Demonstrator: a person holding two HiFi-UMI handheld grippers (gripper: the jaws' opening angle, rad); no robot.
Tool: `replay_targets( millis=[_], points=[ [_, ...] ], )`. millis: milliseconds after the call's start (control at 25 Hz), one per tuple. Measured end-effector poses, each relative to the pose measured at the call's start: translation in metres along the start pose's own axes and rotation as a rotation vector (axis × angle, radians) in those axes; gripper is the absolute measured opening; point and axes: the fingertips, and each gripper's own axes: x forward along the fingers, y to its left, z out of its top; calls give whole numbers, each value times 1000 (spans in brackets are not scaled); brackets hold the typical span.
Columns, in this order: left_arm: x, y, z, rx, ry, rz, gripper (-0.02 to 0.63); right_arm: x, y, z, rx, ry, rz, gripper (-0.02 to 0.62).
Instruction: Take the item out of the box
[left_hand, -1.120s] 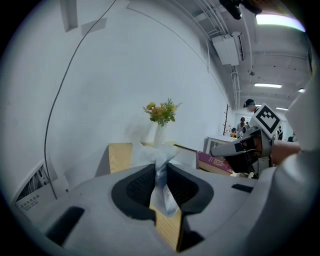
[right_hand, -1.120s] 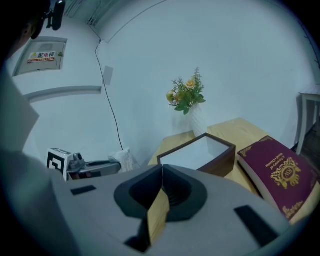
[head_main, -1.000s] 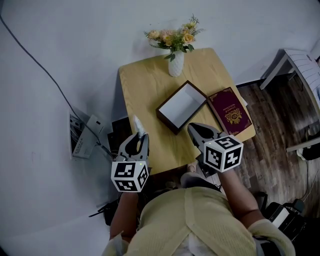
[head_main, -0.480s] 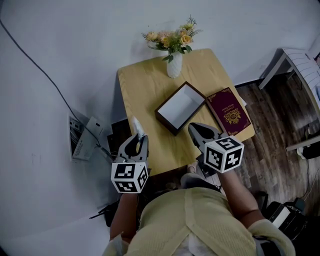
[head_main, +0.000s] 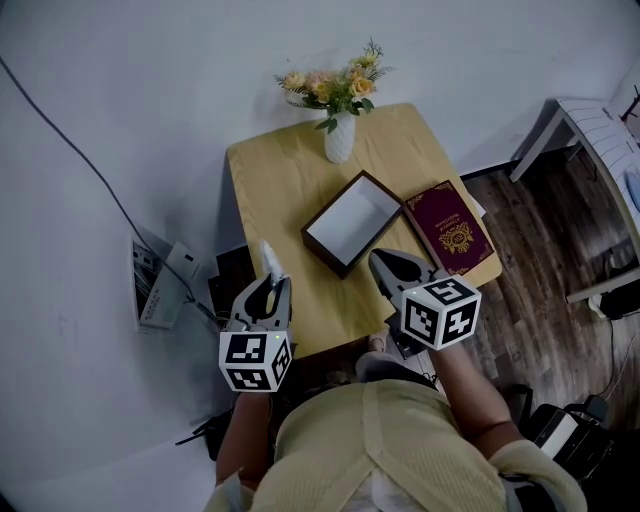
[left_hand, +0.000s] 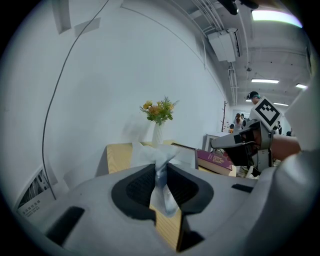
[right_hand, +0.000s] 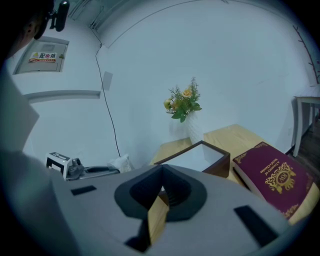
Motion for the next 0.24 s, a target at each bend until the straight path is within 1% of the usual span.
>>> replay_targets(
  millis=[240],
  points=[
    [3, -4, 1, -1, -4, -12, 86, -1, -1, 0, -2, -3, -4, 29]
  ],
)
